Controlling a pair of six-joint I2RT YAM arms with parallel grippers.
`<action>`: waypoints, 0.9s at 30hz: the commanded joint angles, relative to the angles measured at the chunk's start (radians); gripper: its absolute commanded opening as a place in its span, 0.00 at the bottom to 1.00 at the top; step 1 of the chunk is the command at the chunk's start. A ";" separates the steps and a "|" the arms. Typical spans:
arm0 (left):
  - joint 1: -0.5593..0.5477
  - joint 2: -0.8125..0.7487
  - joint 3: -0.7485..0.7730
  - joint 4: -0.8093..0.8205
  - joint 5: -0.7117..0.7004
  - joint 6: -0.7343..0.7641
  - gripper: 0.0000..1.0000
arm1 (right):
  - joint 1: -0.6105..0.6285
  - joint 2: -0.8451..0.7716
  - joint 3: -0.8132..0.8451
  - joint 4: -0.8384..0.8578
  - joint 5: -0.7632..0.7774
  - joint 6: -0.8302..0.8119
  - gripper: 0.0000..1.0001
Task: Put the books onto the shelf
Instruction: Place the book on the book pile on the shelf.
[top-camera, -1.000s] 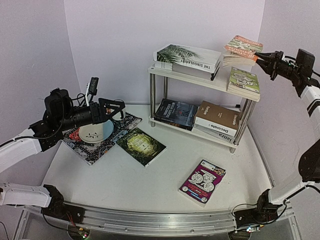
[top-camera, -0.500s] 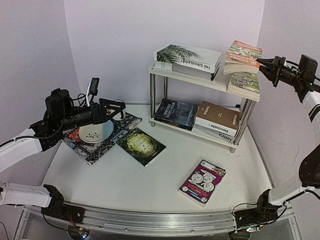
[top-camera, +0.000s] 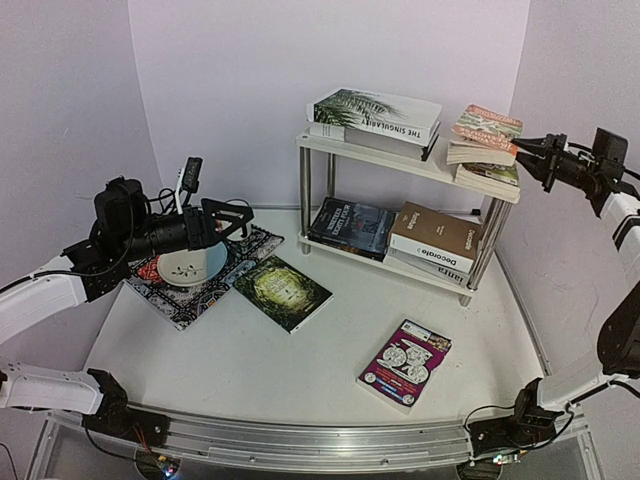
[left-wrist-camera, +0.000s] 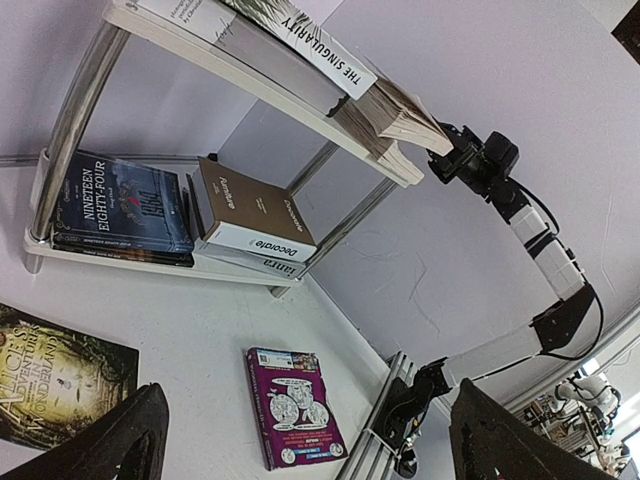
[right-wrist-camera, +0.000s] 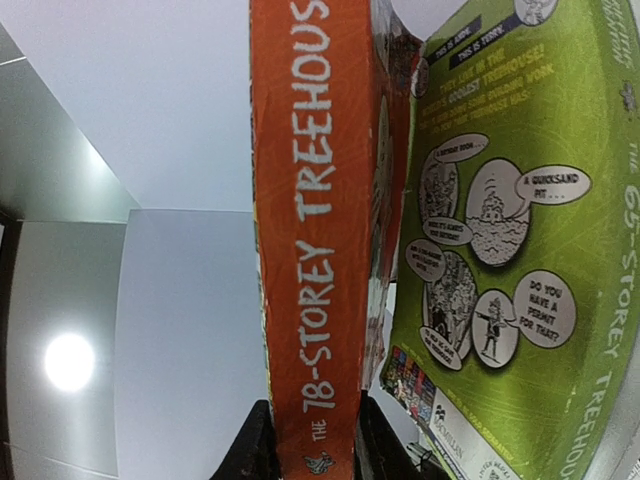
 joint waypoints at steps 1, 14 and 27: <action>-0.003 0.006 0.034 0.017 0.016 0.010 0.99 | -0.014 -0.068 -0.008 0.112 -0.057 -0.037 0.01; -0.004 0.034 0.050 0.017 0.045 0.031 1.00 | -0.058 -0.058 -0.067 0.097 -0.088 -0.051 0.08; -0.004 0.062 0.062 0.017 0.067 0.049 1.00 | -0.073 0.026 -0.022 0.073 -0.125 -0.069 0.14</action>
